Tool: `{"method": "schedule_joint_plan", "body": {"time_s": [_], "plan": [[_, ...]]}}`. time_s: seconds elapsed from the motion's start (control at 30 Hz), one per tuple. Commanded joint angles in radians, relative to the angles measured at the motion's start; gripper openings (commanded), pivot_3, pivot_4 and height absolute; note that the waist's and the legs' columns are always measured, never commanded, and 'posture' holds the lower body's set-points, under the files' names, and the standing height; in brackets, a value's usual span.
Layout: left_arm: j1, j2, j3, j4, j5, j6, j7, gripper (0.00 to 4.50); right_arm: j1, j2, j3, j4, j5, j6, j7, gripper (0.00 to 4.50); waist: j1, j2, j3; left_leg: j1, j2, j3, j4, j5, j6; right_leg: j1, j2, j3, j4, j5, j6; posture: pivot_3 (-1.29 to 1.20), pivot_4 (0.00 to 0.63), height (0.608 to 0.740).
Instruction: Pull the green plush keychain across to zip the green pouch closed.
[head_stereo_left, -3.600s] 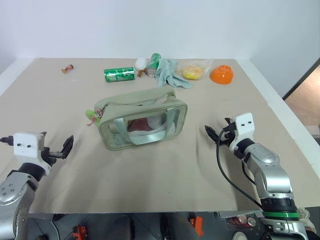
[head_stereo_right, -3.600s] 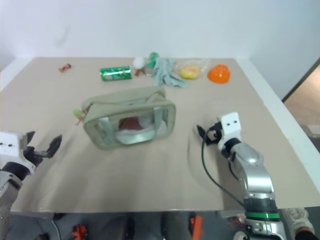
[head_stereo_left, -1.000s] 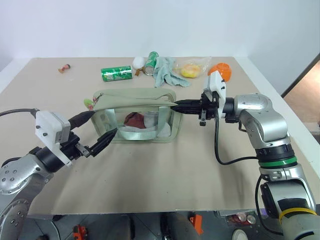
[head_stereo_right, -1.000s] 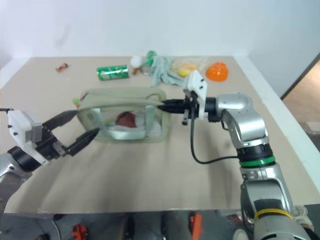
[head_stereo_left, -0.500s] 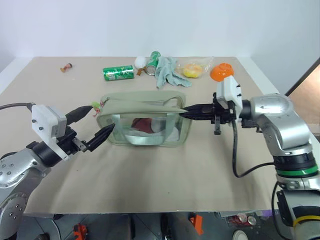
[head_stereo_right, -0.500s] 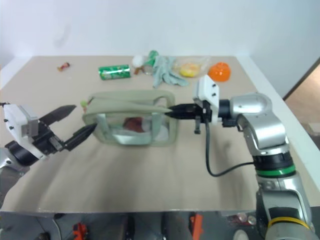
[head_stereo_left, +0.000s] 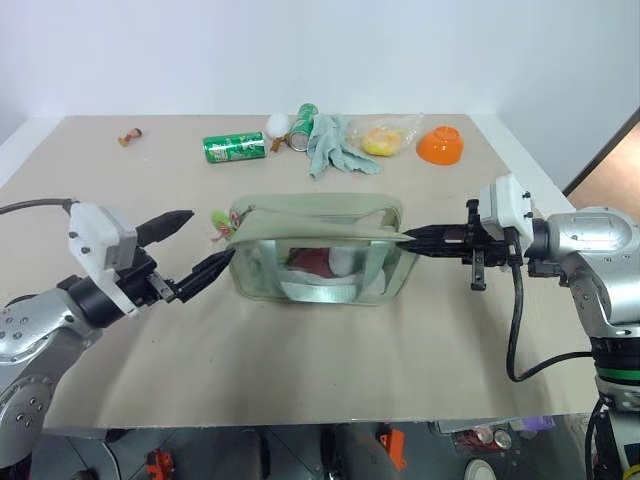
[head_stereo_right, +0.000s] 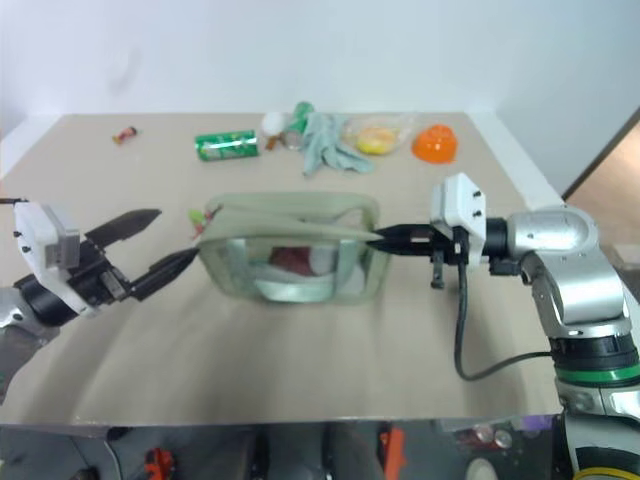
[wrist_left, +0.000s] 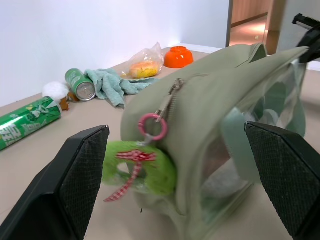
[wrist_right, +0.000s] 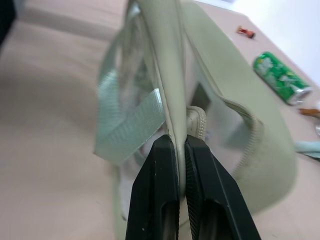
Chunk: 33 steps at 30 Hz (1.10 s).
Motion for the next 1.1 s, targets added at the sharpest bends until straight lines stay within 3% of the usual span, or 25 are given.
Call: {"method": "schedule_joint_plan", "body": {"time_s": [0.03, 0.73, 0.87, 1.1], "plan": [[-0.017, 0.01, -0.004, -0.004, -0.007, 0.005, -0.007, 4.5, -0.042, 0.007, 0.005, 0.038, -0.03, -0.04, -0.005, 0.06, 0.0, 0.0, 0.0, 0.0, 0.0, 0.0, 0.0, 0.0, 0.0, 0.0, 0.0, 0.0, 0.0, 0.0, 0.0, 0.0, 0.15, 0.74], [-0.04, -0.003, 0.097, 0.114, -0.072, 0.101, 0.135, 4.5, -0.044, 0.017, 0.019, -0.02, -0.022, 0.052, -0.079, 0.06, 0.0, 0.0, 0.0, 0.0, 0.001, 0.0, 0.002, 0.0, 0.0, 0.0, 0.0, 0.0, 0.001, 0.001, 0.0, 0.0, 0.15, 0.74], [-0.065, 0.009, 0.073, 0.179, -0.049, 0.111, 0.121, 4.5, -0.033, 0.019, 0.021, -0.028, -0.028, 0.047, -0.094, 0.06, 0.0, 0.0, 0.0, 0.0, 0.001, 0.0, 0.002, 0.0, 0.0, 0.0, 0.0, 0.0, 0.001, 0.001, 0.0, 0.0, 0.15, 0.74], [-0.169, 0.023, -0.063, 0.356, 0.111, 0.026, -0.005, 4.5, -0.036, 0.021, 0.023, -0.035, -0.035, 0.043, -0.116, 0.06, -0.001, 0.0, 0.0, 0.0, 0.001, 0.0, 0.003, 0.0, 0.0, 0.0, 0.001, 0.0, 0.001, 0.002, 0.0, 0.0, 0.15, 0.74]]}}
